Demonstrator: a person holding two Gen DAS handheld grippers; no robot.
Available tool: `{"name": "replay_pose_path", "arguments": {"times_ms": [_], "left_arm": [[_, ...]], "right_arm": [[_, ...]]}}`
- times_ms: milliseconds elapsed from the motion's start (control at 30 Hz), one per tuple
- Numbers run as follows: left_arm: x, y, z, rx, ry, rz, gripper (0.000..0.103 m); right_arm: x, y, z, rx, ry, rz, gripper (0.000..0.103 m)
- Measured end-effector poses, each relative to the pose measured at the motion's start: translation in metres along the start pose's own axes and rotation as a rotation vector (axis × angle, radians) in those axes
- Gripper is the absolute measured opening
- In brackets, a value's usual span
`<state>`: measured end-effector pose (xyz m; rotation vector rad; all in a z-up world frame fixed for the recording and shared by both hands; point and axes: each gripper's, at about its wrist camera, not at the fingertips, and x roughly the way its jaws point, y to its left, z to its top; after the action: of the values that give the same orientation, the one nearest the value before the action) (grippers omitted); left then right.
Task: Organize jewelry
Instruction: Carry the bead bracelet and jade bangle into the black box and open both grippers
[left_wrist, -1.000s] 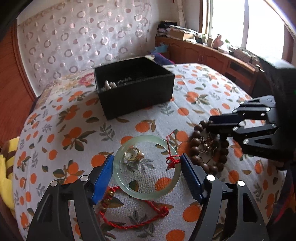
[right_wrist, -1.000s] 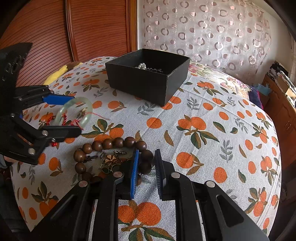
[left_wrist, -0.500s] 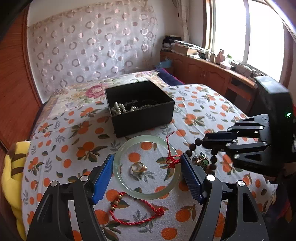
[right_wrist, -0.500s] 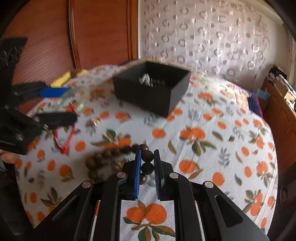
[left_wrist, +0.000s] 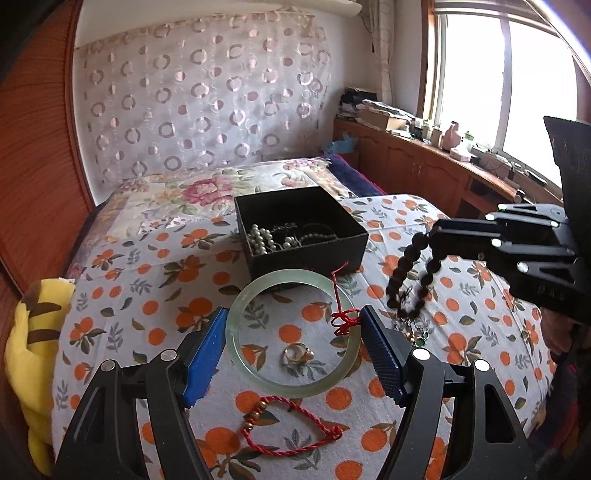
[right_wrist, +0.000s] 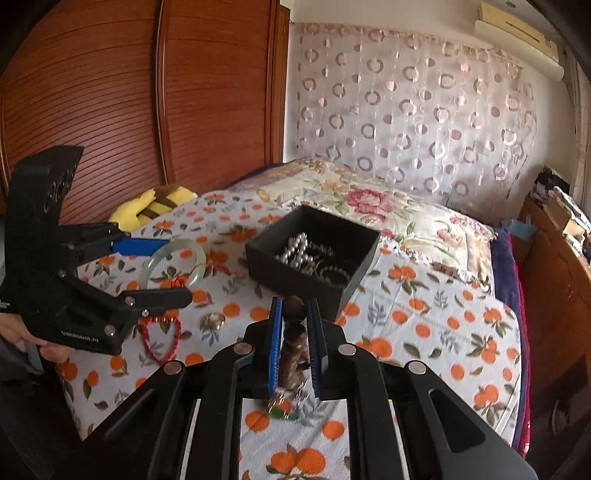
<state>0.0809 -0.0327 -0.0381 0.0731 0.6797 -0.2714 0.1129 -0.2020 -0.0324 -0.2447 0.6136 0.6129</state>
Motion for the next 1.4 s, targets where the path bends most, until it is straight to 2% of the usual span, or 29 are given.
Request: {"name": "replay_pose_path", "arguments": {"times_ms": [233, 533, 733, 1133, 1200, 1233, 1400], "left_arm": [[0.000, 0.008, 0.005, -0.015, -0.015, 0.006, 0.069], [0.006, 0.015, 0.015, -0.023, -0.028, 0.018, 0.069], [0.014, 0.020, 0.025, -0.030, -0.036, 0.027, 0.069], [0.028, 0.021, 0.034, -0.034, -0.028, 0.015, 0.069], [0.032, 0.020, 0.037, -0.031, -0.027, 0.020, 0.069], [0.034, 0.020, 0.039, -0.029, -0.024, 0.025, 0.069], [0.039, 0.016, 0.045, -0.011, -0.020, 0.032, 0.069]], "right_arm": [[-0.001, -0.002, 0.020, -0.011, -0.030, -0.013, 0.015], [0.002, -0.009, 0.061, -0.021, -0.094, -0.040, 0.015], [0.023, -0.022, 0.088, 0.010, -0.107, -0.045, 0.015], [0.066, -0.036, 0.082, 0.066, -0.025, -0.047, 0.015], [0.070, -0.039, 0.078, 0.068, -0.016, -0.059, 0.028], [0.070, -0.042, 0.076, 0.074, -0.018, -0.064, 0.031], [0.064, -0.053, 0.069, 0.095, -0.016, -0.073, 0.031]]}}
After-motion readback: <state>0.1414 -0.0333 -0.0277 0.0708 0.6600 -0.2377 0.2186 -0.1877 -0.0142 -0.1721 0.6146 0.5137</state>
